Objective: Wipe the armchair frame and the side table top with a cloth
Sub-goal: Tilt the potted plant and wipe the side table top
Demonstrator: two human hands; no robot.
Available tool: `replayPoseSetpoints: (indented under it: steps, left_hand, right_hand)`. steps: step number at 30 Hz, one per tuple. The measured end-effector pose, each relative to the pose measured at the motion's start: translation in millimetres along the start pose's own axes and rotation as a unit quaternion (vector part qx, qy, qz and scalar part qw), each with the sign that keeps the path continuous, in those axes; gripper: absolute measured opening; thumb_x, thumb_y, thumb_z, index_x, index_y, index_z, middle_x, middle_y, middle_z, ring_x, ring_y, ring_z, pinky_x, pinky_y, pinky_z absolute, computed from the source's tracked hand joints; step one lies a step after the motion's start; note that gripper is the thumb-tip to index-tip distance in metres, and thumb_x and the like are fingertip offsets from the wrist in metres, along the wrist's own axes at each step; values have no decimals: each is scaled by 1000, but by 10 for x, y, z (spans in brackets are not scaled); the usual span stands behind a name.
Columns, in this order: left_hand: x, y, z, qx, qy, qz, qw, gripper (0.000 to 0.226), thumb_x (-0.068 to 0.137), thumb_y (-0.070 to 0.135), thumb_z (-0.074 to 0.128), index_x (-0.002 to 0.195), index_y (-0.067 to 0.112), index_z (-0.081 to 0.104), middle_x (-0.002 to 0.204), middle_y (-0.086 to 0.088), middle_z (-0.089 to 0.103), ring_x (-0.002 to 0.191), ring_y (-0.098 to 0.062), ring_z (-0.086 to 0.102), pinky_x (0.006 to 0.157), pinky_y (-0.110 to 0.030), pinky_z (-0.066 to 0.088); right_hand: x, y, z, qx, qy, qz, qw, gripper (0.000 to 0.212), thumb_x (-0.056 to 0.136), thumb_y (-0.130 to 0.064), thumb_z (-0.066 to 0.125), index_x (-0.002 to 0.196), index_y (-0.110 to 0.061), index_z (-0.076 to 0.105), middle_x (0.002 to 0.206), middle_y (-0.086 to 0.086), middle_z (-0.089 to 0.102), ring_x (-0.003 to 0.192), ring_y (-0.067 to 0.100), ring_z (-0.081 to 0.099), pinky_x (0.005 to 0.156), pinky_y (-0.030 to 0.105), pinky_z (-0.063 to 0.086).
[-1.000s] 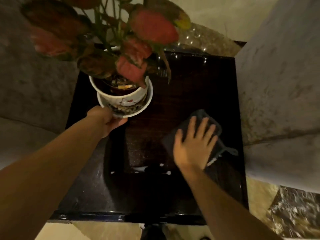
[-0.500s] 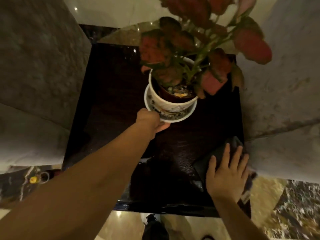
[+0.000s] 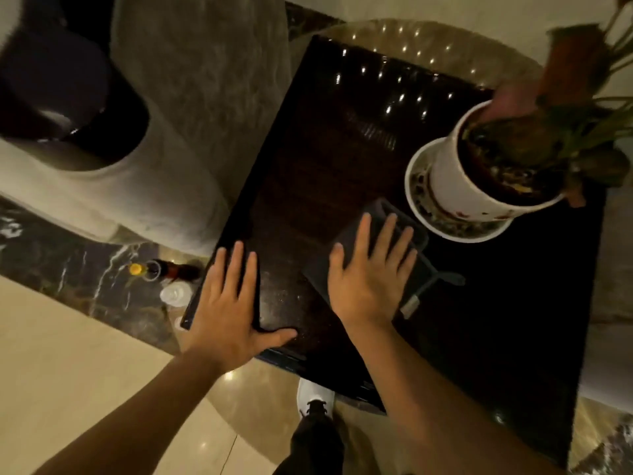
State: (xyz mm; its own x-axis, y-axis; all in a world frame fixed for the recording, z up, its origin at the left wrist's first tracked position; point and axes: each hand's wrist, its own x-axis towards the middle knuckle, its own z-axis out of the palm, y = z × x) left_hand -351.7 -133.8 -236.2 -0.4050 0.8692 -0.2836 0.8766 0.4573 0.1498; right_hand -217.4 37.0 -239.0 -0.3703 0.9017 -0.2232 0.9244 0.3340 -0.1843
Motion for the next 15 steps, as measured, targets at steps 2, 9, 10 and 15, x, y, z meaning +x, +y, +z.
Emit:
replayPoseSetpoints:
  steps: [2,9,10,15]
  left_hand:
    - [52,39,23,29,4,-1,1000,131,66,97,34,155,3,11,164,-20,3,151,-39,-2,120,-56,16]
    - [5,62,10,22,-14,-10,1000,130,66,98,29,156,7,6,165,-17,-3,151,-36,-9,121,-54,11]
    - [9,70,-6,18,-17,-13,1000,130,66,98,27,156,7,4,165,-17,-4,151,-36,-10,121,-55,11]
    - [40,59,-86,22,-40,-18,999,131,65,100,17,155,7,-3,164,-18,-13,149,-37,-18,122,-55,7]
  right_hand:
    - [81,-328,79,-12,10,-72,997,69,99,-57,25,159,-23,22,168,16,15,154,42,8,124,59,10]
    - [-398,795,98,-128,-47,-373,918,65,101,-58,25,160,-31,18,170,8,9,156,34,2,123,57,16]
    - [-451,1101,46,-145,-55,-366,917,65,101,-58,23,160,-31,17,171,6,6,157,33,1,123,56,16]
    - [-535,1284,-85,-120,-44,-80,989,67,100,-59,14,161,-31,11,170,8,6,156,35,3,124,54,11]
